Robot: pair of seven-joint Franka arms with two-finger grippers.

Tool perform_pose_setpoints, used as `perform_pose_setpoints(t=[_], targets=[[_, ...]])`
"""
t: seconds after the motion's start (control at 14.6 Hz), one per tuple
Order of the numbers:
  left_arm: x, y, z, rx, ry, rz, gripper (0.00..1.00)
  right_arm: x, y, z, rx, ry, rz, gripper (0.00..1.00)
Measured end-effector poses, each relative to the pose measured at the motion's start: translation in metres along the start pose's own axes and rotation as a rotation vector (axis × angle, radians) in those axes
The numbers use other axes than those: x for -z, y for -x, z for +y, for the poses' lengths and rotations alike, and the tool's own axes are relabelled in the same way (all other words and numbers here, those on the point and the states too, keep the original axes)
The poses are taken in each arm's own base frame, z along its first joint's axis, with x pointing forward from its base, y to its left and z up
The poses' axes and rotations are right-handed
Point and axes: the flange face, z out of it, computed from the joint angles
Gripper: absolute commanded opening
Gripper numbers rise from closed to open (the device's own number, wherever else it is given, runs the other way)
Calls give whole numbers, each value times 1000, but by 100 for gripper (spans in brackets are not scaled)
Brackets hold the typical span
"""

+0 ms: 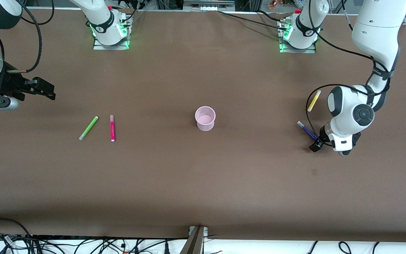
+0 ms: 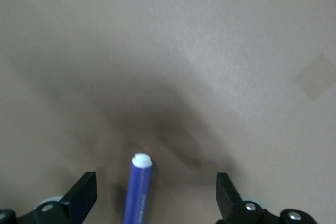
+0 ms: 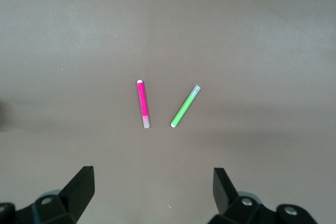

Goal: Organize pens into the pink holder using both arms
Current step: 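Close the left gripper on the blue marker and lift it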

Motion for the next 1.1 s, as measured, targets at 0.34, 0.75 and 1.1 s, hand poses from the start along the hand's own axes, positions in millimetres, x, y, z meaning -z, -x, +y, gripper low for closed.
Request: perform_pose_setpoints(t=[0.34, 0.75, 1.1], targets=[[-4, 9, -1, 8, 15, 13, 100, 0, 0, 0, 0, 0, 0, 100], [-6, 8, -4, 11, 13, 13, 70, 0, 0, 0, 0, 0, 0, 100], [-7, 9, -6, 11, 10, 11, 54, 0, 0, 0, 0, 0, 1, 100]])
